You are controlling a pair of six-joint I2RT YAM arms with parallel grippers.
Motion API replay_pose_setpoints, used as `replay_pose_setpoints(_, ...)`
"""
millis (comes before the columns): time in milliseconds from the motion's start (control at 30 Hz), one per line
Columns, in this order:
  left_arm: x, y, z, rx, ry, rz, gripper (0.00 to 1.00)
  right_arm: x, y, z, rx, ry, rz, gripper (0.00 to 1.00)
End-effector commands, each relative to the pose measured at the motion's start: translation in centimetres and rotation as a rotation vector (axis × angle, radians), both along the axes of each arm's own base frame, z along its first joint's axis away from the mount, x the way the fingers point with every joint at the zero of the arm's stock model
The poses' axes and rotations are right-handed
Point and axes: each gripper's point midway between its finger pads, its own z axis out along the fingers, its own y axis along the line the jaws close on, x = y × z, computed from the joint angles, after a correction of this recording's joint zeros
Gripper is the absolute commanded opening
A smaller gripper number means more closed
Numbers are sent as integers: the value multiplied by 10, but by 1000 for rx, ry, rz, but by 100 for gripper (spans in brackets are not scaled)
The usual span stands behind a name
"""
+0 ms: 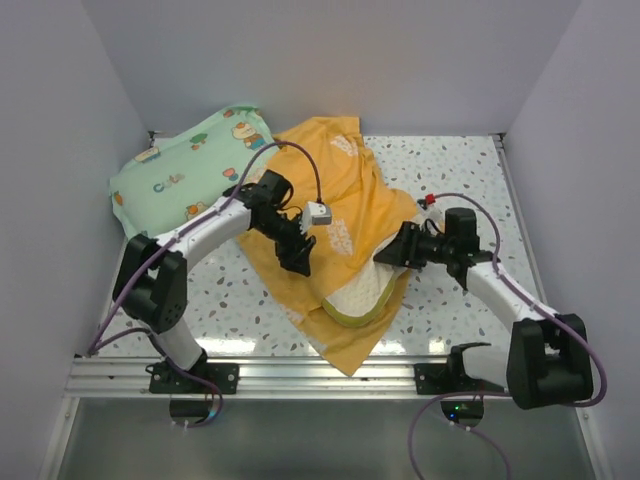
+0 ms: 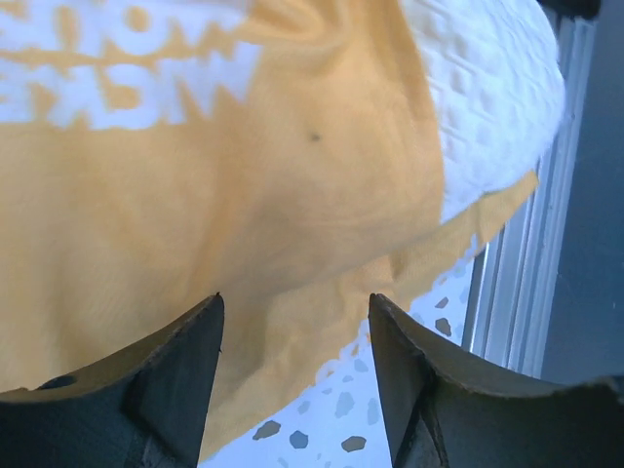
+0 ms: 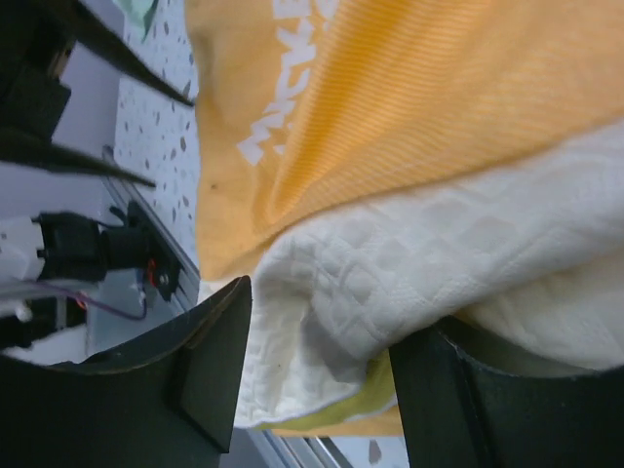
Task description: Put the pillow into the pillowcase
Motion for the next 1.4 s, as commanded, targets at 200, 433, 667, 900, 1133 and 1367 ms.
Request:
replay_pose_setpoints(200,98,25,-11,90,-157,470,67,28,-104,90,-325,-282,173,65)
replay_pose_setpoints(433,194,8,-67,205,-248,471,65,78,-146,34,-405,-156,198,72)
replay_pose_setpoints(667,257,-24,-76,150,-333,395,64,118,-161,-31,-416,-52,111,62)
replay_pose_setpoints(900,260,-66,-40,-20,-337,351,67,56,-81,-59,-256,17,380,51)
replay_pose_setpoints(1133,179,-75,-22,-23,-268,240,71,-34,14,-13,-95,-17,726,43)
replay_pose_setpoints(1367,213,-43,40,-102,-341,418,72,-30,72,36,-38,-110,721,56)
